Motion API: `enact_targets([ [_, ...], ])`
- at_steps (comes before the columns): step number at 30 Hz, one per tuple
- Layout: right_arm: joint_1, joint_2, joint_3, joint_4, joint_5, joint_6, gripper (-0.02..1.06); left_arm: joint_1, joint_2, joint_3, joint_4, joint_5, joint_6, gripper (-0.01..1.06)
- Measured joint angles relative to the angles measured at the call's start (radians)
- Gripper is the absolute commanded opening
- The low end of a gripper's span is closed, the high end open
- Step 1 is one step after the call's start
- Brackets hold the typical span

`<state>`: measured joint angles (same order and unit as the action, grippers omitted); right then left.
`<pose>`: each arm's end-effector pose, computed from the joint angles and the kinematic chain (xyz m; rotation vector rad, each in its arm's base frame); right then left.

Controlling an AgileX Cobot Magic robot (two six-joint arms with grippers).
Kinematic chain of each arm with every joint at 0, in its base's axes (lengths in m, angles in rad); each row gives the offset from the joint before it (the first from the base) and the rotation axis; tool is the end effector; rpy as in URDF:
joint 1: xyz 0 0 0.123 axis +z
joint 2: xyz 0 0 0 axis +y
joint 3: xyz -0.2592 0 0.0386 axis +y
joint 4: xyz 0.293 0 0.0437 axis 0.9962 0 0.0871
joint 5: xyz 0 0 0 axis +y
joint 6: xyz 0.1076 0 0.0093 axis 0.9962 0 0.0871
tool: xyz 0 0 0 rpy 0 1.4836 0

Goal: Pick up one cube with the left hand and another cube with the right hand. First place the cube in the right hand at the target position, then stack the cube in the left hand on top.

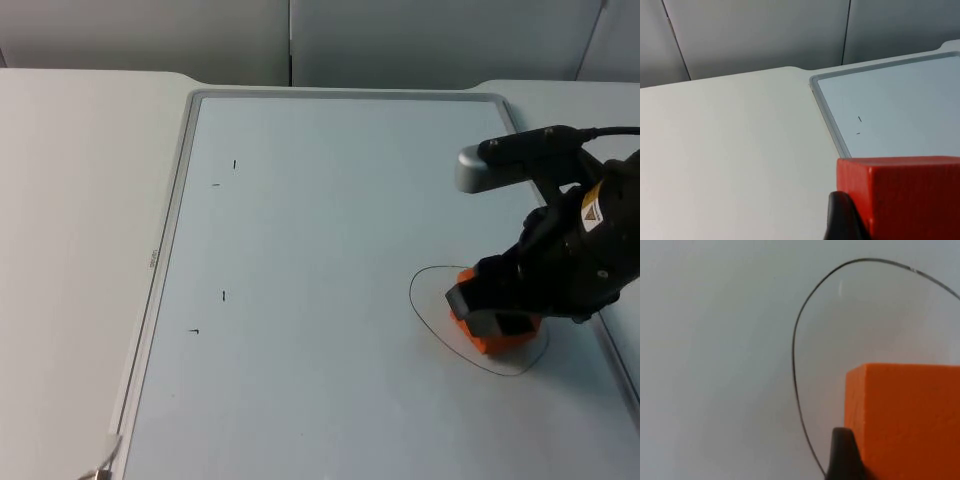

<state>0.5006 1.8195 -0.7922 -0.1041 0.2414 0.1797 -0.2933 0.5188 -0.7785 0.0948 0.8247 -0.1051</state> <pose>0.2918 0.1566 0.0367 -0.5709 2.6980 0.1229 0.1570 -0.0396 0.3531 0.2149 2.0366 -0.1373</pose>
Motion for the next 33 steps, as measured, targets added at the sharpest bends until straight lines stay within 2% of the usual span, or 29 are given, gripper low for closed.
enact_targets([
  [14, 0.0, 0.036, -0.008, 0.0, -0.038, 0.0, 0.0, 0.0, 0.0, 0.0, 0.0, 0.0, 0.0, 0.0],
  [16, 0.0, 0.036, -0.008, 0.0, -0.038, 0.0, 0.07, 0.0, 0.0, 0.0, 0.0, 0.0, 0.0, 0.0],
  [17, 0.0, 0.036, -0.008, 0.0, -0.038, 0.0, 0.07, 0.0, 0.0, 0.0, 0.0, 0.0, 0.0, 0.0],
  [21, 0.0, 0.036, -0.008, 0.0, -0.036, 0.0, 0.33, 0.0, 0.0, 0.0, 0.0, 0.0, 0.0, 0.0],
  [22, 0.0, 0.031, -0.008, 0.0, -0.033, 0.0, 0.33, 0.0, 0.0, 0.0, 0.0, 0.0, 0.0, 0.0],
  [25, 0.0, 0.02, -0.008, 0.0, -0.018, 0.0, 0.57, 0.0, 0.0, 0.0, 0.0, 0.0, 0.0, 0.0],
  [27, 0.0, 0.014, -0.008, 0.0, -0.007, 0.0, 0.68, 0.0, 0.0, 0.0, 0.0, 0.0, 0.0, 0.0],
  [28, 0.0, 0.009, -0.008, 0.0, 0.002, 0.0, 0.68, 0.0, 0.0, 0.0, 0.0, 0.0, 0.0, 0.0],
  [30, 0.0, -0.016, -0.009, 0.0, 0.011, 0.0, 0.78, 0.0, 0.0, 0.0, 0.0, 0.0, 0.0, 0.0],
  [33, 0.0, -0.049, -0.026, 0.0, 0.015, 0.0, 0.81, 0.0, 0.0, 0.0, 0.0, 0.0, 0.0, 0.0],
])
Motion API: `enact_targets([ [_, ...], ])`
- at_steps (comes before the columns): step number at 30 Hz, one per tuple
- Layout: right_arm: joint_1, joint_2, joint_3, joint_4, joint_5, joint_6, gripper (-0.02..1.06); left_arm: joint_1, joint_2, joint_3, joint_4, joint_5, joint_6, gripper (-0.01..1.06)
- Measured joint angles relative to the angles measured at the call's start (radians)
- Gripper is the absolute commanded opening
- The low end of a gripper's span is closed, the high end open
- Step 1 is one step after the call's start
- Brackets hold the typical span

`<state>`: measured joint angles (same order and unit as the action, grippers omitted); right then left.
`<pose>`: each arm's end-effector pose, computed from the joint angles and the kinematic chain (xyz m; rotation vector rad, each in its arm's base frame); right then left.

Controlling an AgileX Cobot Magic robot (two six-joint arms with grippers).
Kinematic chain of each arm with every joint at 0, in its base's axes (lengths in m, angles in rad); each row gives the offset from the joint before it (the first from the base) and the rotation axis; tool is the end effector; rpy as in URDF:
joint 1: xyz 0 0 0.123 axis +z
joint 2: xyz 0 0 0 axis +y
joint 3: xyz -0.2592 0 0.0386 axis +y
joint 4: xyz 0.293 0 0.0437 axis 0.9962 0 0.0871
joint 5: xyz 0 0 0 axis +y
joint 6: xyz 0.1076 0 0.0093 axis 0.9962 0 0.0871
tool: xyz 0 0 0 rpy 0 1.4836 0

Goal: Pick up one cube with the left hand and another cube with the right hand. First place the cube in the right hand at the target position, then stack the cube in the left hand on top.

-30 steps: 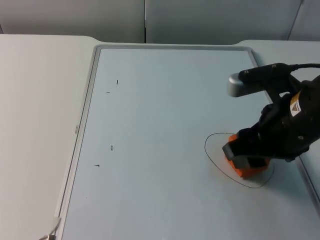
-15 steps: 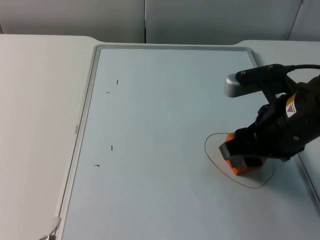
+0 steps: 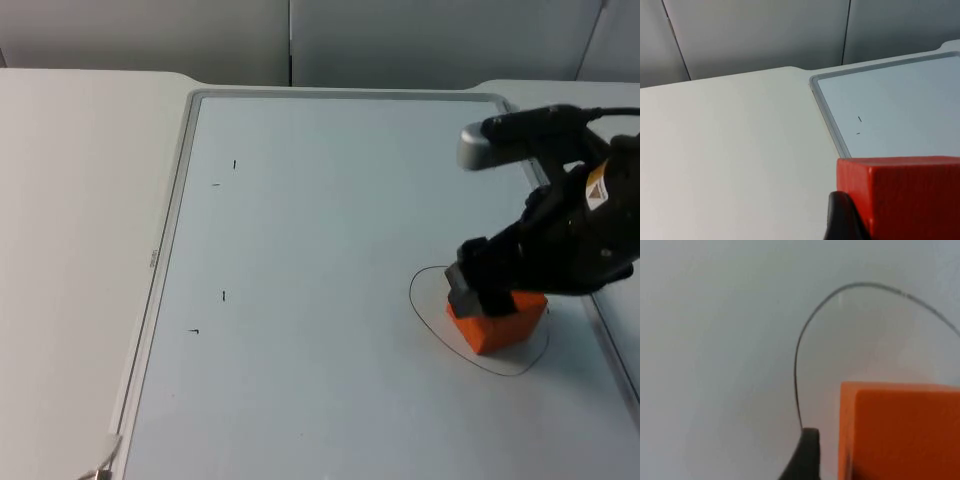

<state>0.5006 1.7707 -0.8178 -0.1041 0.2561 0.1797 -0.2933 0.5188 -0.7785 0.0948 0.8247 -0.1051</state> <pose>0.3010 0.1614 0.0586 -0.5568 2.6411 0.1426 0.1570 -0.0396 0.3531 0.2149 2.0366 -0.1373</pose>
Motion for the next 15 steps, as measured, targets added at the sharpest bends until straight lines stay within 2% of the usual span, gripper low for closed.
enact_targets([
  [4, 0.0, -0.066, -0.043, 0.0, 0.045, 0.0, 0.8, 0.0, 0.0, 0.0, 0.0, 0.0, 0.0, 0.0],
  [8, 0.0, -0.232, -0.135, 0.0, 0.146, -0.024, 0.8, 0.0, 0.0, 0.0, 0.0, 0.0, 0.0, 0.0],
  [9, 0.0, -0.232, -0.135, 0.0, 0.146, -0.024, 0.8, 0.0, 0.0, 0.0, 0.0, 0.0, 0.0, 0.0],
  [15, 0.006, -0.535, -0.211, 0.0, 0.184, -0.104, 0.8, 0.0, 0.0, 0.0, 0.0, -0.004, 0.0, 0.0],
])
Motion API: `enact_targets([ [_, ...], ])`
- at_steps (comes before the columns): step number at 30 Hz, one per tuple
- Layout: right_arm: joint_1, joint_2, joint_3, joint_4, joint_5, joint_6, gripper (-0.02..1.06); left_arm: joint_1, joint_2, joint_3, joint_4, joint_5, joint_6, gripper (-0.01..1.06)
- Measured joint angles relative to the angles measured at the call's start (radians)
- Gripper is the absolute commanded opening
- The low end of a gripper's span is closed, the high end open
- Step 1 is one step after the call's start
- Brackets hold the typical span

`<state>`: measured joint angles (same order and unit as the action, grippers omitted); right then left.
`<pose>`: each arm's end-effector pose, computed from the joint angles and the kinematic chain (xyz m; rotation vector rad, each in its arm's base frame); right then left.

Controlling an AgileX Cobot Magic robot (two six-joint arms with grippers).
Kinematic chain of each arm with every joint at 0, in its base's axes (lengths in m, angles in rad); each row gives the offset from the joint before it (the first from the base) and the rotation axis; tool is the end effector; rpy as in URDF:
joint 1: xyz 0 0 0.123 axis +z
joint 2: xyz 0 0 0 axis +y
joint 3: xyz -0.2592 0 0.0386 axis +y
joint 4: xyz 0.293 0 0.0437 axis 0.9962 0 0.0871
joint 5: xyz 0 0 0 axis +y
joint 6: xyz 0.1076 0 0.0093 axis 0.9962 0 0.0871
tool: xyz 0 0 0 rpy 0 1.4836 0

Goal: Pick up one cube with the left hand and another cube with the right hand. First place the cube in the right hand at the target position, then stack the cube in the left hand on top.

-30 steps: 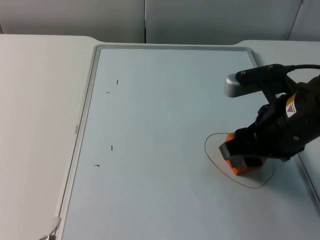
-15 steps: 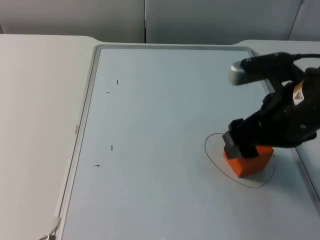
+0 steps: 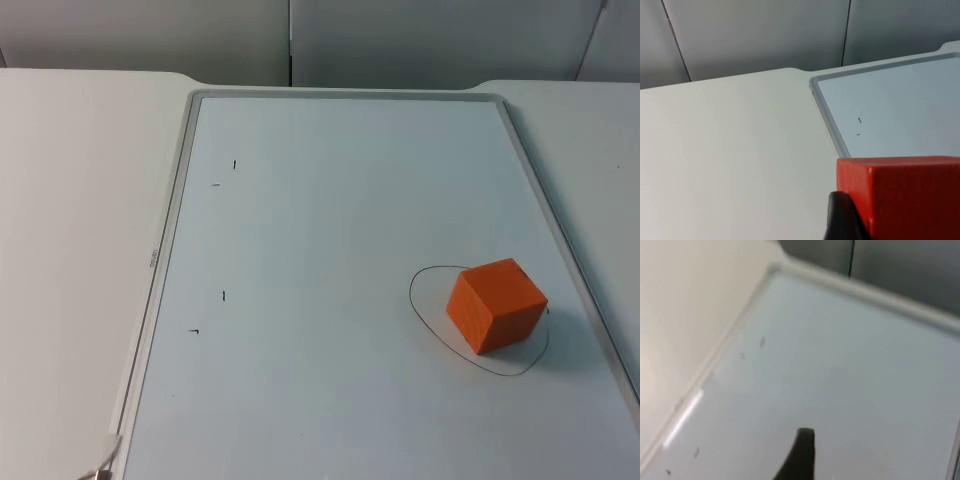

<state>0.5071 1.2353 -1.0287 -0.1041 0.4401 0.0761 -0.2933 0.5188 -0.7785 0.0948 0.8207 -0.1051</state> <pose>0.2981 0.1601 0.3060 -0.5294 2.0705 0.2412 0.1572 -0.0397 0.3535 0.2147 2.0326 -0.1380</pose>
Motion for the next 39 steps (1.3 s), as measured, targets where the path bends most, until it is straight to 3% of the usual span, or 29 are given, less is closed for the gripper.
enact_targets([
  [4, 0.009, -0.186, -0.007, -0.002, 0.009, -0.049, 0.8, 0.0, 0.0, 0.0, 0.0, -0.005, 0.005, 0.0],
  [8, 0.008, -0.409, -0.007, -0.02, 0.107, -0.086, 0.8, 0.0, 0.0, 0.0, 0.0, -0.01, 0.027, 0.0],
  [16, 0.008, -0.571, -0.007, 0.016, 0.263, -0.155, 0.8, 0.0, 0.012, 0.0, -0.116, -0.024, 0.168, 0.0],
  [20, 0.008, -0.609, -0.007, 0.115, 0.309, -0.227, 0.8, 0.0, 0.093, 0.0, -0.333, -0.047, 0.364, 0.0],
  [21, 0.008, -0.609, -0.007, 0.115, 0.309, -0.227, 0.8, 0.0, 0.093, 0.0, -0.333, -0.047, 0.364, 0.0],
  [24, 0.008, -0.611, -0.007, 0.171, 0.324, -0.263, 0.8, 0.0, 0.189, 0.001, -0.504, -0.067, 0.543, 0.0],
  [34, 0.008, -0.611, -0.007, 0.186, 0.344, -0.278, 0.8, 0.0, 0.497, 0.001, -0.895, -0.107, 0.917, 0.0],
  [39, 0.008, -0.611, -0.007, 0.186, 0.344, -0.278, 0.8, -0.018, 0.595, -0.011, -0.99, -0.127, 1.043, 0.0],
])
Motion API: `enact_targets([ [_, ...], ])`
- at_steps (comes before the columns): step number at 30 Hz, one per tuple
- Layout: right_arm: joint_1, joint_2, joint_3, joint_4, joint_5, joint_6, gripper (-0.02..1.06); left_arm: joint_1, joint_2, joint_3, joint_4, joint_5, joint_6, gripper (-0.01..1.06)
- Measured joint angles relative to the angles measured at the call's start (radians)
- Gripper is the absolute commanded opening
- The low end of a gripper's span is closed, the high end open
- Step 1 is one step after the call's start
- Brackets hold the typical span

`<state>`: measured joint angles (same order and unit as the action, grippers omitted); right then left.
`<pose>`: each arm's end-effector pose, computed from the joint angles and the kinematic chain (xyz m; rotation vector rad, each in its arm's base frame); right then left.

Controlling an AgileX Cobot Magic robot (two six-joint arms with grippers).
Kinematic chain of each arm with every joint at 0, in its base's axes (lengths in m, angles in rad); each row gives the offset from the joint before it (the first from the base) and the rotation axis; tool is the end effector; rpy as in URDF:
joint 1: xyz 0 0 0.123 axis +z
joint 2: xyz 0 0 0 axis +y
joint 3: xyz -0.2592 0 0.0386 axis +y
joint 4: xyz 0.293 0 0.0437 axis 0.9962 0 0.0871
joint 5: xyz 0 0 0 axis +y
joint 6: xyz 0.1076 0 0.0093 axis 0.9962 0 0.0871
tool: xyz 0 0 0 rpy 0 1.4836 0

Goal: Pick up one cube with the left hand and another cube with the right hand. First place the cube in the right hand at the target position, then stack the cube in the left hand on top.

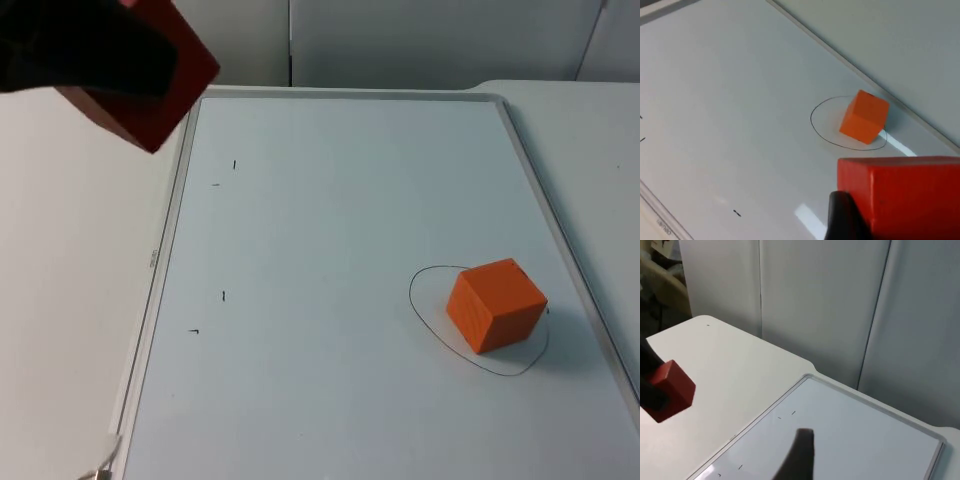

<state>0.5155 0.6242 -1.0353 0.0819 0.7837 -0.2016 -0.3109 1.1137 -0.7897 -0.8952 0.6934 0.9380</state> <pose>0.1421 0.0877 0.4327 -0.6418 1.7517 0.3117 0.2524 -0.1377 0.2593 0.8021 2.1109 -0.6677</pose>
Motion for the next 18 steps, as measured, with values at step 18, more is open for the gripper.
enact_targets([
  [18, 0.0, 0.0, 0.0, 0.0, 0.0, 0.0, 0.8, -0.368, 0.548, -0.426, 0.079, -0.115, -0.025, 0.0],
])
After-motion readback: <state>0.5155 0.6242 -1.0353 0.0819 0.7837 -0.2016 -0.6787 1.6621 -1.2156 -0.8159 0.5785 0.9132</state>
